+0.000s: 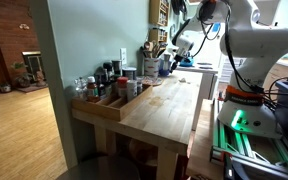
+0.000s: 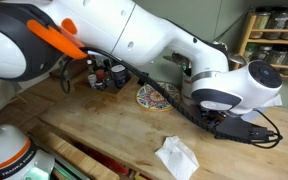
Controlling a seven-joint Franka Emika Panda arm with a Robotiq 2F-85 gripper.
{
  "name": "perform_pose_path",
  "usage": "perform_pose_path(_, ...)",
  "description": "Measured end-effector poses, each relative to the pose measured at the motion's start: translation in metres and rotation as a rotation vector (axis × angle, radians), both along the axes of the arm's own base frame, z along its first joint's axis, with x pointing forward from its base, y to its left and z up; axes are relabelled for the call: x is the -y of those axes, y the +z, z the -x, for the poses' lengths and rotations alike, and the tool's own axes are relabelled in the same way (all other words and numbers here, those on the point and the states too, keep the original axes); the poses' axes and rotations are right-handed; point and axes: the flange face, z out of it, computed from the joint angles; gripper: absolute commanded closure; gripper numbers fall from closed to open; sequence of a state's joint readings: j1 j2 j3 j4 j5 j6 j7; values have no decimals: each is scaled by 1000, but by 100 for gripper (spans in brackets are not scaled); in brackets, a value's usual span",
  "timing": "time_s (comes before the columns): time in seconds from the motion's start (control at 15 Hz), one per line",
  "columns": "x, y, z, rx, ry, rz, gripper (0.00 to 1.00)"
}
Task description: Move the blue plate with the bottle in it to the left
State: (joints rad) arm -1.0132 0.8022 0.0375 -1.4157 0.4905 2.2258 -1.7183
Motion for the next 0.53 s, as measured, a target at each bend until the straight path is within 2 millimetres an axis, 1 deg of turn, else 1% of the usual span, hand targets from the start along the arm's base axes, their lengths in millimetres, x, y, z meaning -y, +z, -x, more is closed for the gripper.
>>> perform_pose_path(0.27, 3, 5, 3, 13, 34, 18, 95)
perform_pose_path(0.53, 2, 20, 12, 31, 122, 46, 95)
